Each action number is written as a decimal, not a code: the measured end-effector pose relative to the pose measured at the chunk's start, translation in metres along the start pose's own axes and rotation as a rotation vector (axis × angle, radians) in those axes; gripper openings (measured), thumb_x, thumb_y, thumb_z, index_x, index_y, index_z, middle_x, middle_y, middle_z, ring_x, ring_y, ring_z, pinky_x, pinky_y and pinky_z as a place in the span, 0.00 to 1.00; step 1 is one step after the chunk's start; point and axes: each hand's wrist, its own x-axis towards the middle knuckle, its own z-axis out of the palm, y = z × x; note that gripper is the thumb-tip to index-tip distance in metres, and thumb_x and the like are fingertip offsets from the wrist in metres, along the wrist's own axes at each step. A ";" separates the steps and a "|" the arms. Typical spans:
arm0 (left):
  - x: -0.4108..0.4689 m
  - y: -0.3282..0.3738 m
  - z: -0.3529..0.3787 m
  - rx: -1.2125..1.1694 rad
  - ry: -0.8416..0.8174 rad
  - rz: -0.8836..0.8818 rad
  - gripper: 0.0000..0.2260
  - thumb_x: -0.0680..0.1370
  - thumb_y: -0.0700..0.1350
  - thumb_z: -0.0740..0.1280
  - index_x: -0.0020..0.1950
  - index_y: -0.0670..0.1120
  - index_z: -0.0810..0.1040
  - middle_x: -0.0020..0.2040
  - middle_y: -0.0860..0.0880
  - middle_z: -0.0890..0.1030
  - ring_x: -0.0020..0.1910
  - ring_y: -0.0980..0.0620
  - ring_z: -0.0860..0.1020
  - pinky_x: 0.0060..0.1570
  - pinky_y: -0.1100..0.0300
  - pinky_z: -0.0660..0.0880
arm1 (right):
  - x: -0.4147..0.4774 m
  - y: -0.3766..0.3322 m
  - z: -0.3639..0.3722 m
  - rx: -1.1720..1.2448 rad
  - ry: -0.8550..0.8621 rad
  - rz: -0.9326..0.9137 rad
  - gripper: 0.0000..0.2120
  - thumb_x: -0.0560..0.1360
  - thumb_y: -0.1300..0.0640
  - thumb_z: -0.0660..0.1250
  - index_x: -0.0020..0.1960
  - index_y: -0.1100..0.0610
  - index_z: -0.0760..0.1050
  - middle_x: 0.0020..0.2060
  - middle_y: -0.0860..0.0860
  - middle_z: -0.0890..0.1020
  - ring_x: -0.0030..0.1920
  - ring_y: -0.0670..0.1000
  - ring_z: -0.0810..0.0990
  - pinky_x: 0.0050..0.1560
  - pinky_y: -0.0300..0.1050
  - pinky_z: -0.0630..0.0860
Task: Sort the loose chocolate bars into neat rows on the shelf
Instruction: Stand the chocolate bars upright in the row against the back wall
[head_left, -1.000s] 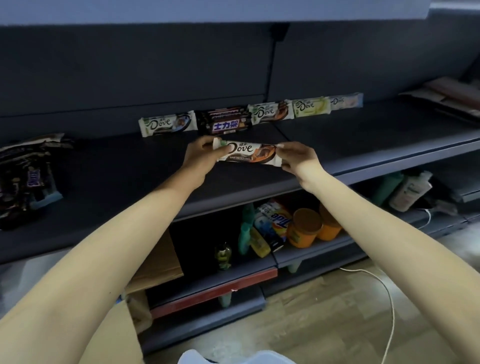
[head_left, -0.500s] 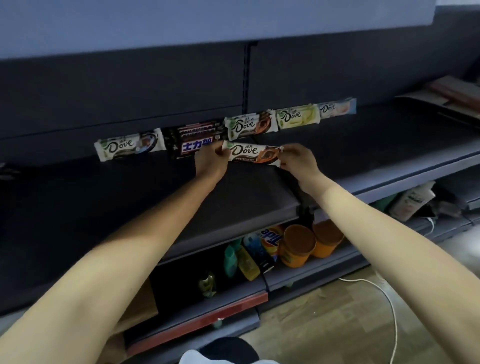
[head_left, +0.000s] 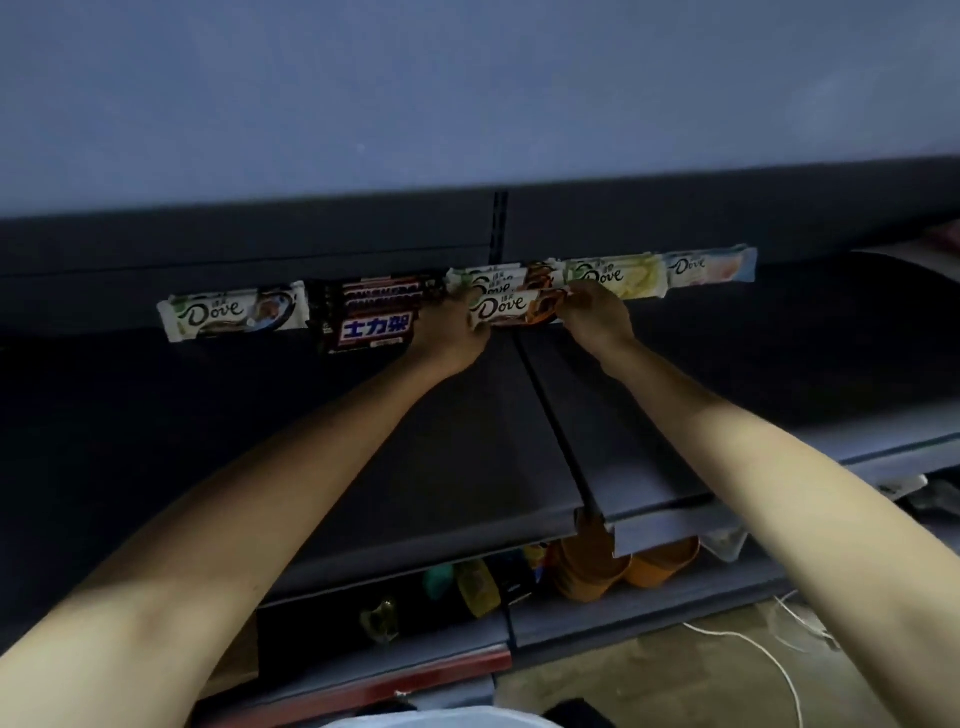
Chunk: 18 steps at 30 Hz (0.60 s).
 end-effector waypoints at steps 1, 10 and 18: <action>0.001 0.001 0.002 0.004 0.002 -0.013 0.22 0.78 0.43 0.61 0.72 0.44 0.64 0.66 0.42 0.73 0.64 0.45 0.72 0.60 0.61 0.67 | 0.003 0.000 0.000 0.002 -0.018 -0.020 0.17 0.77 0.57 0.60 0.65 0.58 0.70 0.60 0.55 0.77 0.60 0.55 0.75 0.59 0.45 0.71; 0.002 0.010 0.016 0.067 -0.003 -0.084 0.22 0.79 0.45 0.60 0.73 0.44 0.63 0.75 0.42 0.58 0.73 0.46 0.59 0.66 0.66 0.55 | 0.028 0.010 0.001 0.007 -0.089 -0.088 0.19 0.77 0.56 0.61 0.67 0.56 0.68 0.63 0.54 0.75 0.62 0.53 0.74 0.59 0.41 0.69; -0.014 0.019 0.024 0.046 -0.022 -0.034 0.20 0.79 0.43 0.61 0.71 0.45 0.66 0.78 0.49 0.47 0.75 0.51 0.51 0.60 0.75 0.46 | 0.027 0.013 -0.007 -0.074 -0.145 -0.241 0.18 0.74 0.59 0.63 0.64 0.60 0.71 0.58 0.55 0.75 0.60 0.53 0.73 0.57 0.39 0.68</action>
